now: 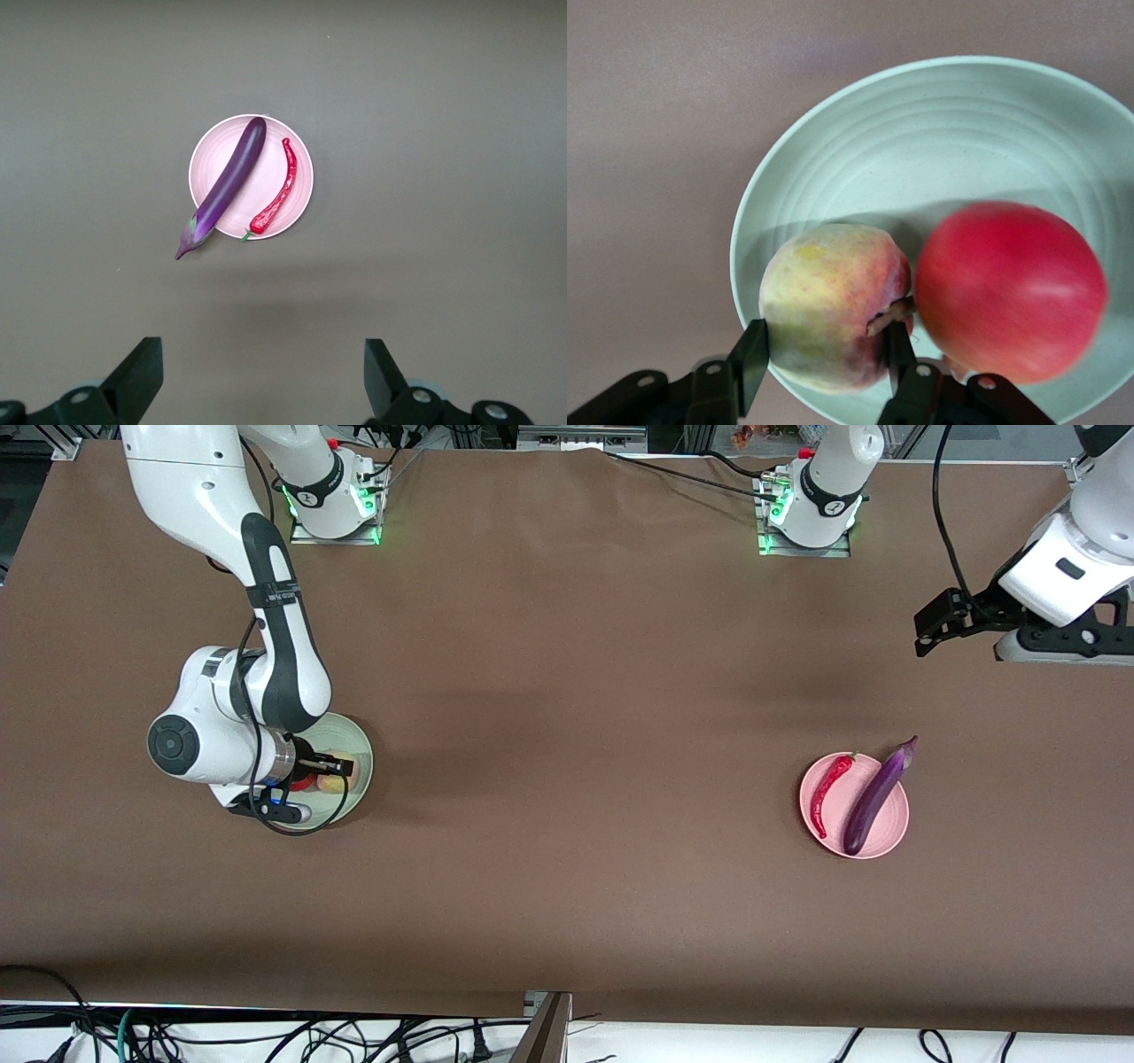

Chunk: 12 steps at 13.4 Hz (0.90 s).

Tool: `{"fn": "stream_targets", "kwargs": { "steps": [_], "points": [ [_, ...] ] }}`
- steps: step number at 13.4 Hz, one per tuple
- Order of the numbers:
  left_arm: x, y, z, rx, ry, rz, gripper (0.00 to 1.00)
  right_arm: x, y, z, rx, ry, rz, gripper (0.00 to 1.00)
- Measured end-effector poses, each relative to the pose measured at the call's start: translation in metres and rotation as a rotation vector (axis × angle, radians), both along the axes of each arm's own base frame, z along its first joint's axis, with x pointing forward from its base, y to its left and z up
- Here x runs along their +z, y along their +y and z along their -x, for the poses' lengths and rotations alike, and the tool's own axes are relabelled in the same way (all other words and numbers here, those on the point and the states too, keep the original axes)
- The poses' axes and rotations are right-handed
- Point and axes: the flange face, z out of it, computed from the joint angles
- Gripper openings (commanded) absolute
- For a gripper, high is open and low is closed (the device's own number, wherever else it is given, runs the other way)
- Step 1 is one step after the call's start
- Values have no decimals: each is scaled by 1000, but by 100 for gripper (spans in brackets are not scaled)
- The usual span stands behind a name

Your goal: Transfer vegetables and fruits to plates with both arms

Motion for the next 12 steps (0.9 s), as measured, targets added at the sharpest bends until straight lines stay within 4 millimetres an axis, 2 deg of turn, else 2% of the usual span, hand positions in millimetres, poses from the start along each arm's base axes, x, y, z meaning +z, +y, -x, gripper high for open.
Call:
{"fn": "stream_targets", "kwargs": {
  "steps": [3, 5, 7, 9, 12],
  "points": [
    [-4, -2, -3, -7, 2, 0, 100, 5, 1, -2, -1, -8, -5, 100],
    [-4, -2, -3, -14, 2, 0, 100, 30, 0, -7, -12, -9, -20, 100],
    [-4, -5, -2, -21, 2, 0, 100, 76, -7, -10, -31, -10, -31, 100],
    [-3, -6, -2, -24, 0, 0, 100, 135, -10, -6, -26, -36, -9, 100],
    [-1, -9, -3, -29, -4, 0, 100, 231, -21, 22, 14, -64, 10, 100]
  ]
}}
